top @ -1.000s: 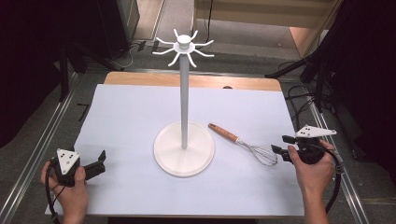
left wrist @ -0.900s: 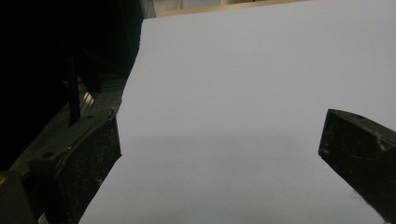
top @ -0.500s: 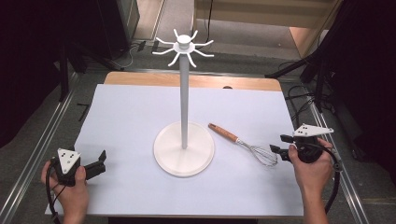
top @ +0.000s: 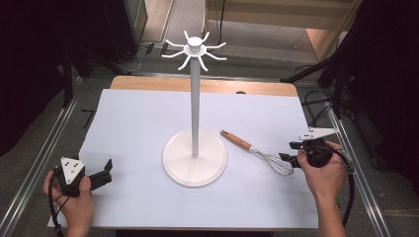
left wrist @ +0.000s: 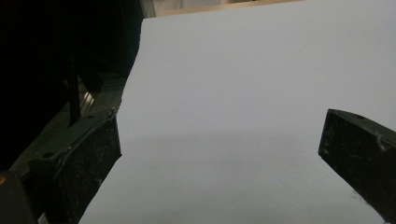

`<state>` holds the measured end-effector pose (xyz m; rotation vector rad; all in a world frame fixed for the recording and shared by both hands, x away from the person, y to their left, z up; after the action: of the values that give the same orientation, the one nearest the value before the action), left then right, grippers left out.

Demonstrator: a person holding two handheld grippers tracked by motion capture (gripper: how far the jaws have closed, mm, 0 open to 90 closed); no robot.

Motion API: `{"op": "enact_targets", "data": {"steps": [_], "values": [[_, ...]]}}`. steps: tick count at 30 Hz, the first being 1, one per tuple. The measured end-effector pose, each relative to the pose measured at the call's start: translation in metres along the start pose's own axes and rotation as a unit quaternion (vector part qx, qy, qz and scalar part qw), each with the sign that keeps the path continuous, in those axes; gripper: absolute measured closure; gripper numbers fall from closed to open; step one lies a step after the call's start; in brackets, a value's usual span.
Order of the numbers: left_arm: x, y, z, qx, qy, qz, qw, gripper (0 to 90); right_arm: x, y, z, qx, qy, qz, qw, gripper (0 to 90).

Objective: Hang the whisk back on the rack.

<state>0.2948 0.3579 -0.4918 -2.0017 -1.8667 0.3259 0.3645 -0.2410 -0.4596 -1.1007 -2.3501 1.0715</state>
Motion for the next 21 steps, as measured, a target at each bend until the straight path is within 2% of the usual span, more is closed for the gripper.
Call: {"op": "enact_targets", "data": {"steps": [6,17,21], "values": [[0.0,0.0,0.0,0.001,0.001,-0.001,1.0,0.0,0.002,0.005,-0.005,0.01,-0.01,0.002,0.9999,41.2],[0.0,0.0,0.0,0.001,0.001,0.0,1.0,0.0,0.009,0.019,-0.016,0.046,-0.028,-0.006,0.9985,42.2],[-0.001,0.0,0.0,0.0,0.002,-0.002,1.0,0.0,0.011,0.021,-0.022,0.049,-0.036,-0.007,0.9981,42.3]]}}
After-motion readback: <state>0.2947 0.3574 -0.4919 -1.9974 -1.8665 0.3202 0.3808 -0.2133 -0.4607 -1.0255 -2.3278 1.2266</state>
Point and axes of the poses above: each handheld gripper's, and its own axes: y roughly forward along the jaws, z roughly out of its underside, x roughly to its left, the point moved 7 cm from there along y, roughly forward along the jaws, and after that the axes turned 3 degrees about z, right-handed, at the moved point
